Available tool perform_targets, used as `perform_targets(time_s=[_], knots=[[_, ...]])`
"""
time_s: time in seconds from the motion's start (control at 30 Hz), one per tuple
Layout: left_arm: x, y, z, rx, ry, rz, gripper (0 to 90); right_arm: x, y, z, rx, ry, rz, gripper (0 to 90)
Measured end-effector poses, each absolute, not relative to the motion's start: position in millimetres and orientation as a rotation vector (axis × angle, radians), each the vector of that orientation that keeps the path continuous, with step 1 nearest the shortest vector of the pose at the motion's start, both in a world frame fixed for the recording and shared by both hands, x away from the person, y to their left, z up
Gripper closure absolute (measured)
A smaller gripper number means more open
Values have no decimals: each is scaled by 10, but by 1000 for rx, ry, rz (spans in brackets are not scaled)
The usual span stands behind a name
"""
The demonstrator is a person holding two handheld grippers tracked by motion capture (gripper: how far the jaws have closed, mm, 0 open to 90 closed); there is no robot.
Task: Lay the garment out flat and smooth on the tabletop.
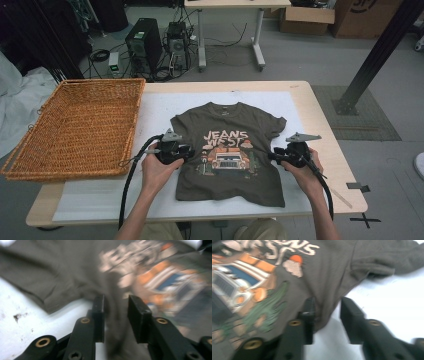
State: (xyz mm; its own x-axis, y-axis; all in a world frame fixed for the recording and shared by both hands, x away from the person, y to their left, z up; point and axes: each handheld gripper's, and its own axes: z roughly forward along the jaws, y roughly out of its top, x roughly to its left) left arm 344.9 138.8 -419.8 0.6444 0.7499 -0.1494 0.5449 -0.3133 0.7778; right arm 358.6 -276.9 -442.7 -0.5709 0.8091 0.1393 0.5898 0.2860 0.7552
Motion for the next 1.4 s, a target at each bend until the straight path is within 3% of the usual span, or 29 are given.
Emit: perform_targets(time_s=[0.13, 0.3, 0.4, 0.43, 0.47, 0.53, 0.77, 0.8, 0.83, 0.97, 1.1, 1.2, 1.3, 1.4], knots=[[3062, 1395, -4131, 2075, 878, 309, 637, 3229, -2814, -4374, 1231, 2299, 1240, 474], [2649, 1484, -4339, 2136, 997, 348, 612, 2666, -2790, -4348, 1133, 2339, 1235, 470], [2554, 1524, -4459, 2114, 1025, 366, 611, 2389, -2691, -4489, 1138, 2424, 1189, 550], [2544, 1532, -4449, 2120, 1016, 351, 677, 2320, -2671, -4530, 1112, 2356, 1209, 687], [2532, 1529, -4430, 2117, 1013, 291, 842, 2292, -2671, -4540, 1115, 2343, 1217, 819], [2508, 1506, -4419, 2143, 971, 249, 888, 2308, -2713, -4545, 1188, 2371, 1279, 900], [2451, 1581, -4317, 2212, 983, 110, 874, 2322, -2929, -4455, 1258, 2510, 1235, 897], [2467, 1590, -4289, 2183, 990, 130, 802, 2334, -2948, -4457, 1254, 2533, 1244, 817], [2482, 1600, -4259, 2132, 989, 178, 701, 2349, -2966, -4452, 1257, 2536, 1282, 672], [2586, 1573, -4134, 2028, 993, 311, 535, 2453, -3036, -4369, 1263, 2357, 1410, 403], [2977, 1546, -4040, 1926, 1081, 535, 591, 2819, -3097, -4357, 1351, 2073, 1374, 410], [3279, 1531, -4030, 1868, 1158, 573, 609, 3214, -3105, -4384, 1412, 1956, 1330, 444], [3390, 1495, -3972, 1800, 1165, 634, 573, 3584, -3089, -4408, 1489, 1903, 1292, 430], [3453, 1505, -3930, 1743, 1158, 648, 505, 3638, -3062, -4346, 1468, 1834, 1347, 333]])
